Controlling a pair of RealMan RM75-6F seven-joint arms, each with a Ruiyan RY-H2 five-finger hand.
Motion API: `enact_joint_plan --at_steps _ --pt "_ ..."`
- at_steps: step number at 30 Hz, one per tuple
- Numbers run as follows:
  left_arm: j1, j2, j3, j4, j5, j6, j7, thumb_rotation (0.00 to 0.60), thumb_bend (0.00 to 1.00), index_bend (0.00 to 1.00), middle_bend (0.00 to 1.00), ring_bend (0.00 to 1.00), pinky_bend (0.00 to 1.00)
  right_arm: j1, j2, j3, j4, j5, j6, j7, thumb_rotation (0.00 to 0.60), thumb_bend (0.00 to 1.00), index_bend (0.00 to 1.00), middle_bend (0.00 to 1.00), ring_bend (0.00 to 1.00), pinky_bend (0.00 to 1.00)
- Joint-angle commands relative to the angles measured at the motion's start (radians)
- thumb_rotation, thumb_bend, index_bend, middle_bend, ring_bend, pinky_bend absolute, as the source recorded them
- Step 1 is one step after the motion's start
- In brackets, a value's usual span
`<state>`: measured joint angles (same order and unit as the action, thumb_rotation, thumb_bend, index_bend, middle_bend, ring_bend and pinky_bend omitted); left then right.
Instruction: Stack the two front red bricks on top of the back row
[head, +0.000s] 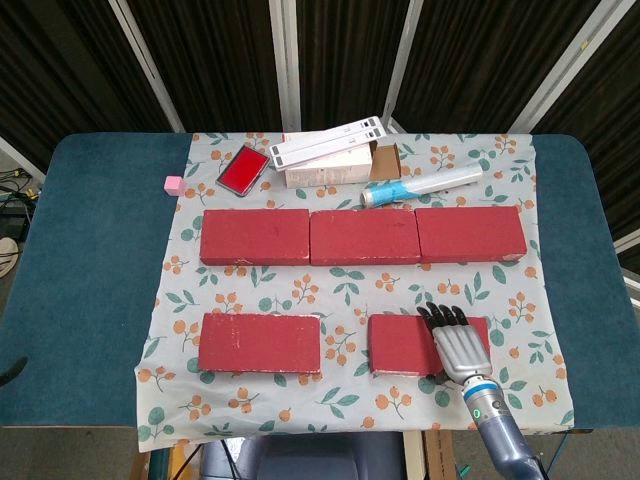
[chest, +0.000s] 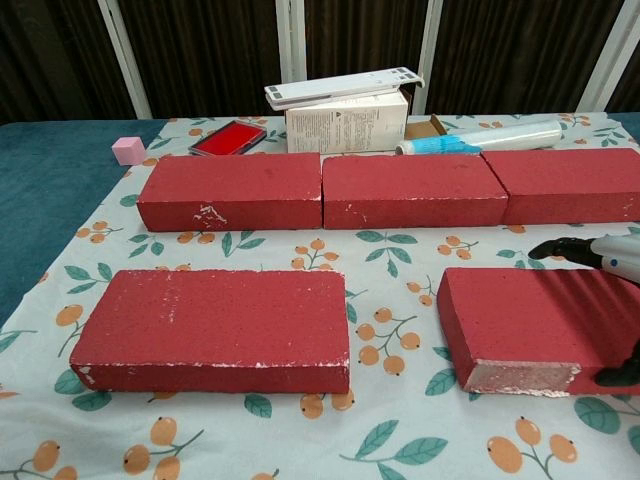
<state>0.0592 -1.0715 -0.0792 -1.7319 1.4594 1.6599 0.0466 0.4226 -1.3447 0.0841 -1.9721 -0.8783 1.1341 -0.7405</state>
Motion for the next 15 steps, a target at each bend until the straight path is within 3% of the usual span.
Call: enact_joint_plan --at_steps 1,5,15 --pt "-0.001 -0.001 -0.001 0.000 0.000 -0.001 0.003 0.600 0.01 0.00 0.00 0.00 0.09 0.018 -0.013 0.000 0.014 0.022 0.001 -0.021 0.600 0.15 0.00 0.00 0.00 0.00" --pt "-0.002 -0.004 -0.002 -0.001 -0.001 -0.001 0.008 0.600 0.00 0.00 0.00 0.00 0.09 0.030 -0.029 -0.007 0.029 0.017 0.020 -0.043 0.600 0.15 0.03 0.08 0.00 0.00" --pt "-0.002 -0.008 -0.002 -0.003 0.000 0.001 0.013 0.600 0.01 0.00 0.00 0.00 0.09 0.043 -0.043 -0.028 0.039 0.012 0.044 -0.063 0.600 0.15 0.35 0.30 0.02 0.00"
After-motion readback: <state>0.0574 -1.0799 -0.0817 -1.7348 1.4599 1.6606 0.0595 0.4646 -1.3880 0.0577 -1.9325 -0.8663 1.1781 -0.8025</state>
